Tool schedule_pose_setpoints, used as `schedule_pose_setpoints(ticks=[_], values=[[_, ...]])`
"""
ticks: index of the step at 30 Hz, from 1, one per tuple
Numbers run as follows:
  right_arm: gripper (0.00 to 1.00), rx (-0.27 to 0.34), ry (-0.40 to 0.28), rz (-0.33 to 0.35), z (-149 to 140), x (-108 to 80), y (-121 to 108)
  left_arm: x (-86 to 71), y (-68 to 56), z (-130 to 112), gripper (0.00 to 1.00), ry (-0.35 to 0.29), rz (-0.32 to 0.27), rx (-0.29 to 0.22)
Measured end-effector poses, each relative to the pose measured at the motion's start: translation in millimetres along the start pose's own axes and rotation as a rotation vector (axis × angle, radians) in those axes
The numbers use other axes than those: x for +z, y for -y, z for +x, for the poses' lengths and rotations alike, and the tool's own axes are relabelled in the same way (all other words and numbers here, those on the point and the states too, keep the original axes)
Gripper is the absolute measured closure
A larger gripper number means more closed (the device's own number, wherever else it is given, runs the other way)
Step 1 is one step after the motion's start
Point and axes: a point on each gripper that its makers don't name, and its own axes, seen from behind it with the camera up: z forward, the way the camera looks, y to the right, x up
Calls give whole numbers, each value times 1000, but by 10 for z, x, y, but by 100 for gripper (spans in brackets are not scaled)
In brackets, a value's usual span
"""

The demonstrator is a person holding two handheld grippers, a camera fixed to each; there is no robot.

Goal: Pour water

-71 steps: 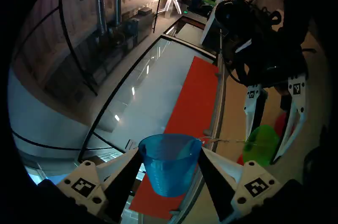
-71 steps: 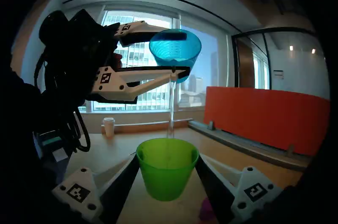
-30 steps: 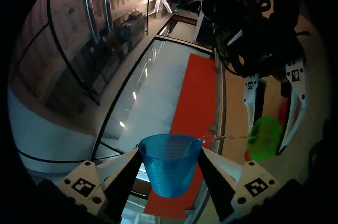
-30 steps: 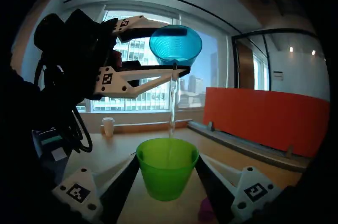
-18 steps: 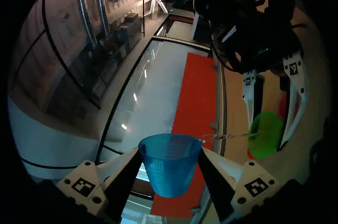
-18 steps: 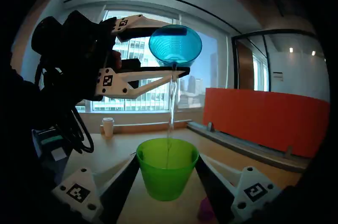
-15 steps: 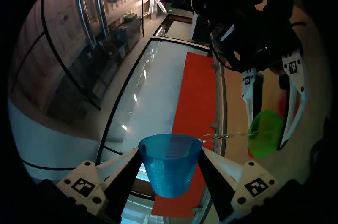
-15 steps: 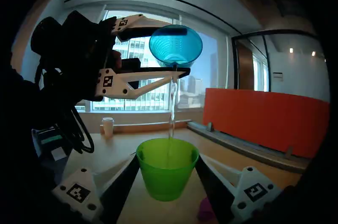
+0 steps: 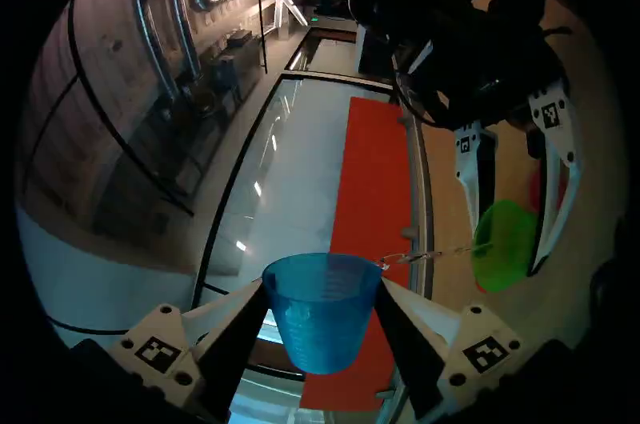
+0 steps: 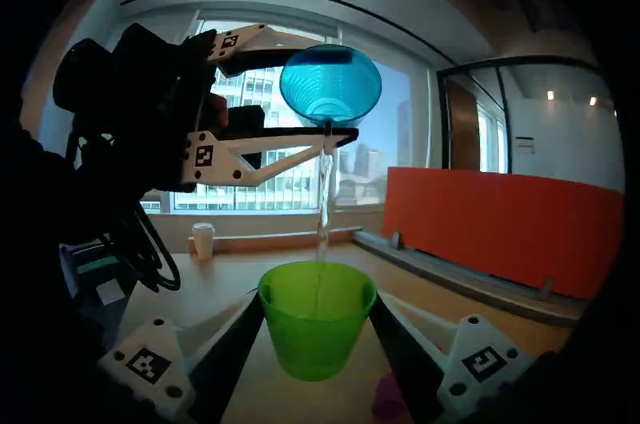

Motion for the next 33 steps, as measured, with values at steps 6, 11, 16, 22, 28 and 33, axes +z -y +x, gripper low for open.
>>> schedule_pose_setpoints(ticks=[6, 11, 16, 22, 28, 33], values=[[10, -2, -2, 0, 12, 0, -2, 3, 5, 24, 14, -3, 0, 33], [10, -2, -2, -2, 17, -4, -13, 5, 7, 42, 14, -5, 0, 59], [10, -3, -2, -3, 18, -11, -11, 7, -18, 58, 14, -5, 2, 85], [10, -6, -3, -4, 24, -10, -9, 15, -36, 83, 14, -4, 3, 114], [10, -7, -5, -5, 27, -11, -11, 0, -4, 104, 14, -4, 9, 141], [10, -8, -7, -5, 27, -7, -10, -4, -36, 132, 14, -8, 8, 168]])
